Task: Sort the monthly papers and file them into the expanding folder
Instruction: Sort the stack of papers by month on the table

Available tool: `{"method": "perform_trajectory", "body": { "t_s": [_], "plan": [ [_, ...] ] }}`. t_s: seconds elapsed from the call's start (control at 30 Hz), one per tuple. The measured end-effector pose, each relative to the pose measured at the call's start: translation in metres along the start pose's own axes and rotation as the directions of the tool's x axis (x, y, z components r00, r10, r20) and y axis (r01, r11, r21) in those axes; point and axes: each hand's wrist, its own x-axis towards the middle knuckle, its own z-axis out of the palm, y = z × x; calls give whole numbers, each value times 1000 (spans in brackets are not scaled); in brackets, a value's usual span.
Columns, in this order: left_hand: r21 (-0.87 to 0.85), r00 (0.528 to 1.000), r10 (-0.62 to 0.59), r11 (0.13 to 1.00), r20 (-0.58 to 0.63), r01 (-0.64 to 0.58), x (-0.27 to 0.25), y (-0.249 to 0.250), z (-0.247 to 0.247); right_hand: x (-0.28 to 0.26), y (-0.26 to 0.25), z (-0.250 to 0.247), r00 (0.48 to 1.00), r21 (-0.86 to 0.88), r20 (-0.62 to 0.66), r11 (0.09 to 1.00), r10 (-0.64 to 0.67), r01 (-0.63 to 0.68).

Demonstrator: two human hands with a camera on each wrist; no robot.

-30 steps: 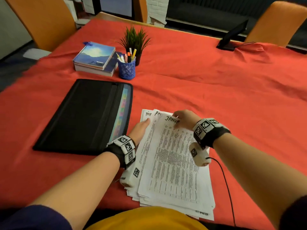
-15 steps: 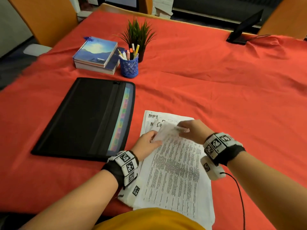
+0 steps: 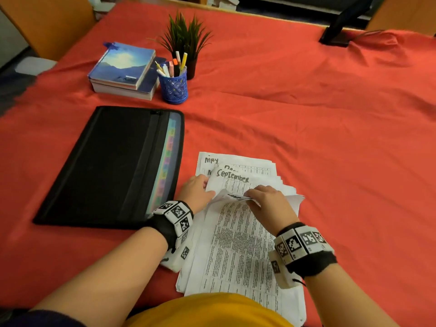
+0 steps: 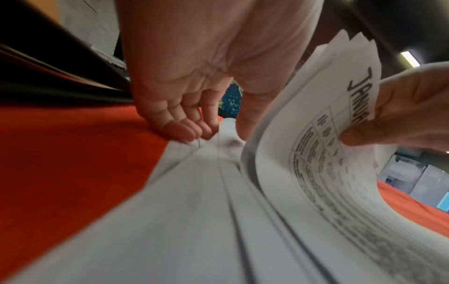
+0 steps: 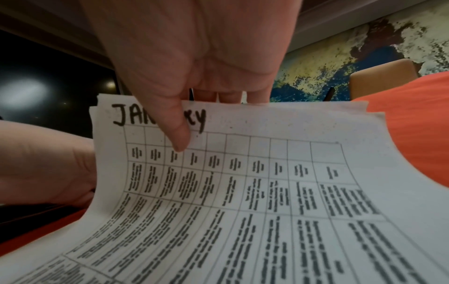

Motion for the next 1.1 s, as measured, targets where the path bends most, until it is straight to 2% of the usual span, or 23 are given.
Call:
{"method": "perform_trajectory", "body": {
  "t_s": [0.13, 0.27, 0.4, 0.5, 0.63, 0.73, 0.87, 1.1],
  "plan": [
    [33, 996, -13, 999, -93, 16, -3, 7, 3, -6, 8, -6, 996, 38, -72, 998, -46, 49],
    [-78, 993, -16, 997, -113, 7, -6, 9, 3, -9, 20, -17, 993, 41, -83, 995, -83, 87],
    [-158, 970, 15, 986, -241, -55, -10, 18, 3, -5, 30, -23, 993, 60, -92, 995, -75, 81],
    [-291, 974, -13, 955, -224, -54, -11, 26, 7, -3, 37, -16, 991, 66, -92, 992, -102, 108],
    [-276, 962, 52, 952, -268, -129, -15, 29, 10, -3, 37, -7, 983, 78, -130, 987, -132, 142],
    [-294, 977, 109, 942, -185, -161, -22, 24, 6, -3, 32, -5, 975, 88, -126, 977, -181, 193],
    [-293, 991, 120, 947, -54, -130, -29, 12, 5, 1, 26, -3, 966, 87, -66, 963, -249, 254],
    [-400, 993, 101, 909, -58, -116, -37, 13, 3, -7, 19, 1, 970, 116, -72, 963, -234, 241]
  ]
}}
